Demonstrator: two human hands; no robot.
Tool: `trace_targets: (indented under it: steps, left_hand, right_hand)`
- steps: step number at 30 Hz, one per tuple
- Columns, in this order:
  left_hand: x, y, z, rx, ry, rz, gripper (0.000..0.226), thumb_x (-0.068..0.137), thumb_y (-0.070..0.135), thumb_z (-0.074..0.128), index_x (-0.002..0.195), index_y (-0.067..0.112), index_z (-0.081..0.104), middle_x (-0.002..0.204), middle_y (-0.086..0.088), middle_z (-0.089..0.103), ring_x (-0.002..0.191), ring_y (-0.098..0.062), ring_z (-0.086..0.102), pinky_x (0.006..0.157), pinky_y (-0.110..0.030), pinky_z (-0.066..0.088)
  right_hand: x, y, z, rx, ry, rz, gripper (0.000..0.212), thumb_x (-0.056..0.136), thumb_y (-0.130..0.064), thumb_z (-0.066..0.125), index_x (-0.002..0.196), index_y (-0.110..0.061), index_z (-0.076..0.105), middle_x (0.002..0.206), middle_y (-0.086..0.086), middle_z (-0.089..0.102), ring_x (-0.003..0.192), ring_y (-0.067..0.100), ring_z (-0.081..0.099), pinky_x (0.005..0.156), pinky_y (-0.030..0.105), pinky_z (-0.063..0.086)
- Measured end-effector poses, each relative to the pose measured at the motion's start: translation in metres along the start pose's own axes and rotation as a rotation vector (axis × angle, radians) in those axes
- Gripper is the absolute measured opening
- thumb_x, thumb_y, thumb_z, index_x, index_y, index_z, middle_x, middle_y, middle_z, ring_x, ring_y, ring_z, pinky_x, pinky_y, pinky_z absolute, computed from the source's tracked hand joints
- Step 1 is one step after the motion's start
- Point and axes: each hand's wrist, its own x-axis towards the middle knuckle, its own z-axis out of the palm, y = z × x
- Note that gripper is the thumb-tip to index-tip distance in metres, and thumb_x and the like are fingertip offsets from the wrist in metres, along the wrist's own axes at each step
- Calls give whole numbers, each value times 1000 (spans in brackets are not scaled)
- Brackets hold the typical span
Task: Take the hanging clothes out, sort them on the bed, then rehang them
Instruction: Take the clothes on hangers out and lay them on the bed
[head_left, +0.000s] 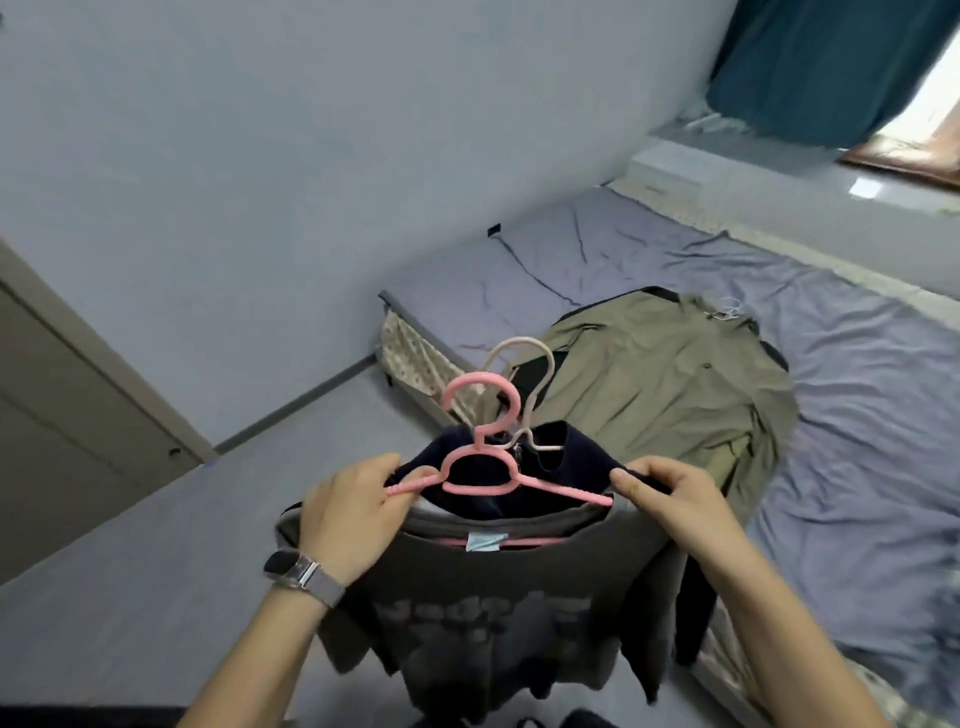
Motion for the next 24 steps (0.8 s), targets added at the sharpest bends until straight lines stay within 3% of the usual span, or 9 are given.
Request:
trace_targets:
  steps: [3,7,10,12,17,20,24]
  left_hand:
    - [46,33,14,-2,-15,86,51,87,55,47,56,20,29,52,-1,43,56,-25,42,49,-32,26]
    - [118,63,30,-50,-40,162,50,86,58,46,57,19,32,53,2,44,56,-20,42,47,-30,24]
    - [176,78,46,-91,-45,247,54,82,66,43,58,19,33,53,2,45,54,-17,42,46,-29,26]
    - [215,89,57,-97,-46,321,56,74,74,29,59,20,35,54,2,48,56,-19,47,48,-29,28]
    - [302,126,78,-104,-56,488,54,71,78,25,58,26,31,53,3,47,56,-22,47,46,-29,24]
    - [342,151,90,-148,-58,613,38,74,66,31,68,31,44,64,9,50,65,-21,52,50,-29,29]
    - [396,181,103,-396,-129,647,25,69,52,52,87,38,62,96,13,58,90,-13,58,74,-32,48]
  right_hand:
    - [25,9,-36,50,15,53,13,83,-23,70,70,-17,71,63,-2,60,63,6,50,58,21,37]
    - [67,17,-67,92,45,113,10,80,-19,73,78,-9,72,69,3,63,65,9,52,58,19,38]
    - [101,19,-79,128,130,142,12,81,-19,73,77,-7,71,67,1,63,64,9,53,61,23,39]
    - [123,19,-86,149,204,154,14,82,-18,72,75,-7,71,67,1,63,65,7,55,62,23,41]
    - [168,22,-108,164,393,178,15,82,-15,71,71,-5,70,66,-1,65,62,3,55,59,12,42]
    - [189,27,-123,186,472,187,14,82,-13,71,71,-6,70,66,-3,67,63,2,57,60,11,42]
    - [228,39,-162,229,578,195,13,82,-12,71,70,-7,68,66,-5,67,64,3,58,61,12,44]
